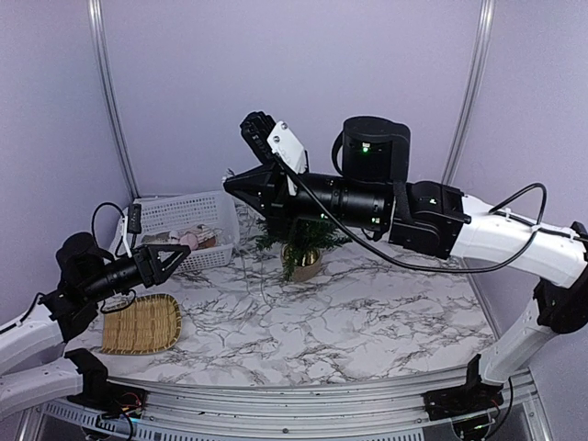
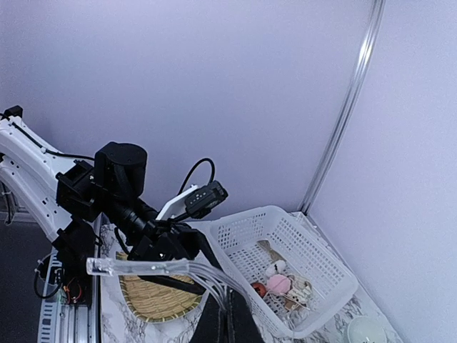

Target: Decorate the small christmas tree

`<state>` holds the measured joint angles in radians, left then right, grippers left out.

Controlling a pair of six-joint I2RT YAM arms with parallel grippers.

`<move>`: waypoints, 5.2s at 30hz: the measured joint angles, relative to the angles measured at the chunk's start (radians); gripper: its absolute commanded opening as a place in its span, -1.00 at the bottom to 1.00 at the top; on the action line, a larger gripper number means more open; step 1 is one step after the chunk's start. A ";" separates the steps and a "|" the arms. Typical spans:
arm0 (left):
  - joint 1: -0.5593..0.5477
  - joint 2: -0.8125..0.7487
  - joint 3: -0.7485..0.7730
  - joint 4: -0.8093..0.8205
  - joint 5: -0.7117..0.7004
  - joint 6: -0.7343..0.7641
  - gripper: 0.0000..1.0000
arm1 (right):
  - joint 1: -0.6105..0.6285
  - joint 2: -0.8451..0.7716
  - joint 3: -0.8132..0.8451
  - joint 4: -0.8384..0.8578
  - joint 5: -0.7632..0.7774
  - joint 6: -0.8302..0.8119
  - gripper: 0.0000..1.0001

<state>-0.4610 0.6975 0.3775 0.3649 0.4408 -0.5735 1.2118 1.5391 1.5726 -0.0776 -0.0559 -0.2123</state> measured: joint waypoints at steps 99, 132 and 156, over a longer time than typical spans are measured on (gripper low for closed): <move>-0.195 0.867 0.733 -0.169 -0.393 0.253 -1.00 | -0.676 -0.116 -0.317 0.067 -0.430 0.278 -1.00; -0.207 0.867 0.739 -0.170 -0.362 0.276 -1.00 | -0.474 0.020 -0.474 0.338 -0.374 0.549 -0.22; -0.207 0.875 0.740 -0.172 -0.348 0.290 -1.00 | -0.532 -0.137 -0.481 0.038 -0.114 0.432 -0.45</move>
<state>-0.6678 1.5723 1.1172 0.1932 0.0929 -0.2836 0.6800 1.4025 1.0916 -0.0395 -0.1699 0.2195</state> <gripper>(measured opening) 0.007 0.324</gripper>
